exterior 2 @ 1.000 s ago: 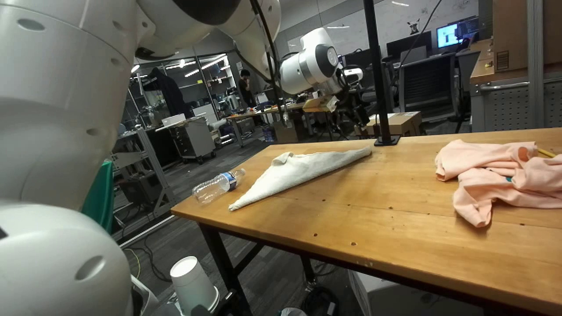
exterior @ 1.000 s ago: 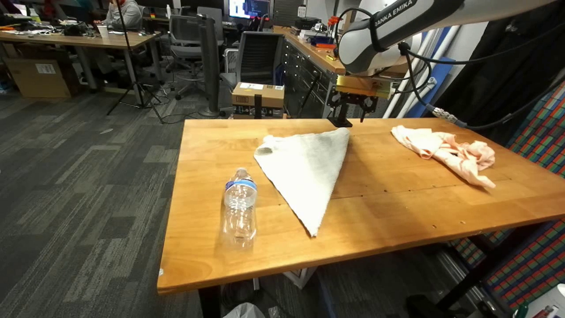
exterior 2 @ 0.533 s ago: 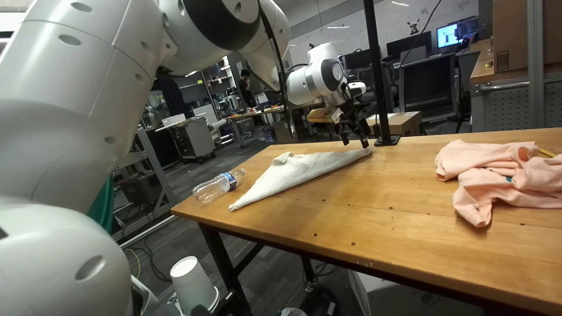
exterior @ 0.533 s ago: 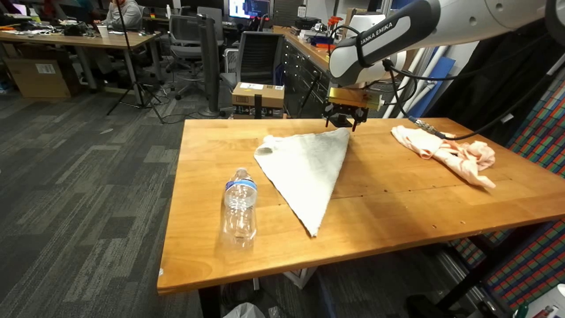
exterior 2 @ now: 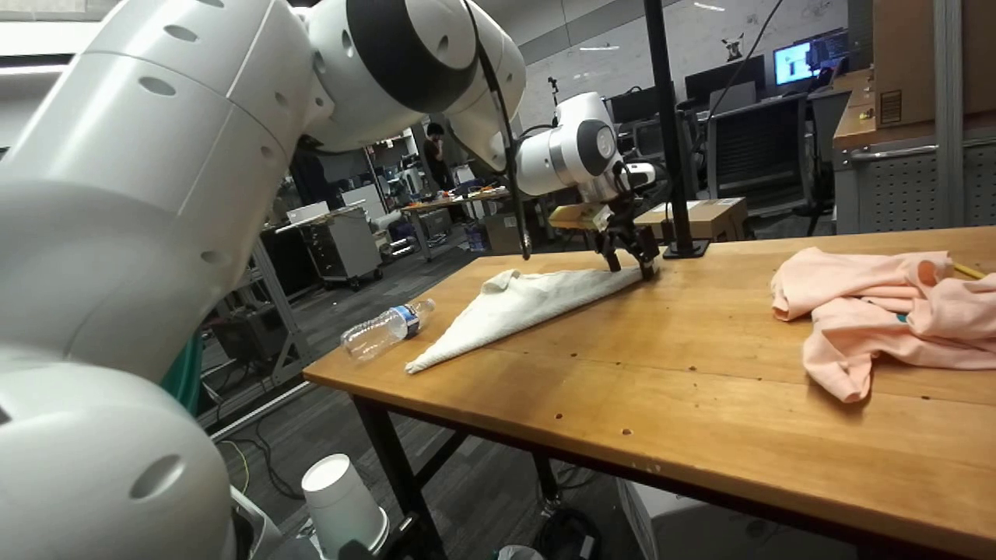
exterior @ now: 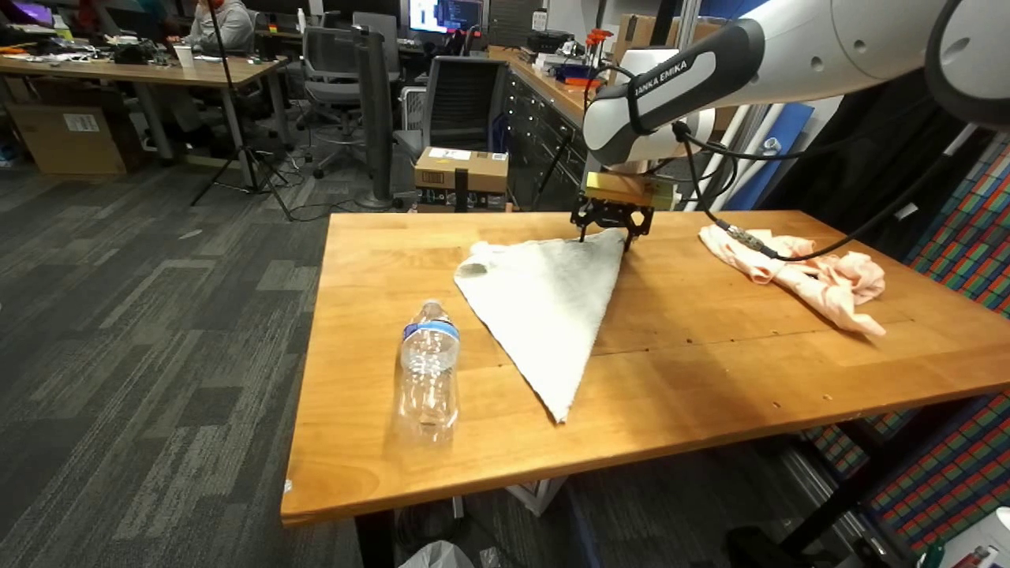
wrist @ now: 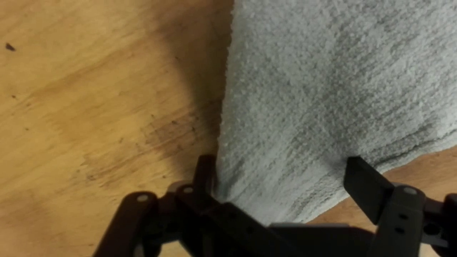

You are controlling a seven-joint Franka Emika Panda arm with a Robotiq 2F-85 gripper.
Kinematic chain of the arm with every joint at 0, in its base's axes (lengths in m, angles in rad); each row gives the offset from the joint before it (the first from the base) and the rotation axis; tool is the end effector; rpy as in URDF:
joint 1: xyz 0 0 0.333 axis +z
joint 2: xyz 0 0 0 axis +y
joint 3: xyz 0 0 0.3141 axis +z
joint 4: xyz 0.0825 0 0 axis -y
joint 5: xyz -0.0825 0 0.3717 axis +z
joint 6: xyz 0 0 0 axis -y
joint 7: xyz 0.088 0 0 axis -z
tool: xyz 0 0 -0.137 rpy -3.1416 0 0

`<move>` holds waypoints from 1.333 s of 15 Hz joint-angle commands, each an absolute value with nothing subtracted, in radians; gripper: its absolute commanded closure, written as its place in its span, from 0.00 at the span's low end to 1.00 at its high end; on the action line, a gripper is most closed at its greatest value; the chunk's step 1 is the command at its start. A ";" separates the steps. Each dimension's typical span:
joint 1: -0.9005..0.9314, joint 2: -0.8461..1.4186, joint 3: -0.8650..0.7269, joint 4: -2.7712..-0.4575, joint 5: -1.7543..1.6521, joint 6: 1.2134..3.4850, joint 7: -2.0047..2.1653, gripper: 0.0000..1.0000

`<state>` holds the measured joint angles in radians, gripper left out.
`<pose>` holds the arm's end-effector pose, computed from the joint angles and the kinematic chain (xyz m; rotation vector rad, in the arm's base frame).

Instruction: Fold the white towel into a triangle twice.

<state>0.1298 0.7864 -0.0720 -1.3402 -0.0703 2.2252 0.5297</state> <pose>0.7395 0.0500 0.2442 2.9978 -0.6205 0.1946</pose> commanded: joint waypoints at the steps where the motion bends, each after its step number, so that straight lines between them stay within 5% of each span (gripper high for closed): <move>1: 0.125 0.798 -0.073 -1.285 -0.044 2.178 0.497 0.40; 9: 0.119 0.733 -0.071 -1.360 -0.029 2.164 0.510 1.00; 20: 0.148 0.484 -0.090 -1.633 -0.052 2.143 0.563 0.99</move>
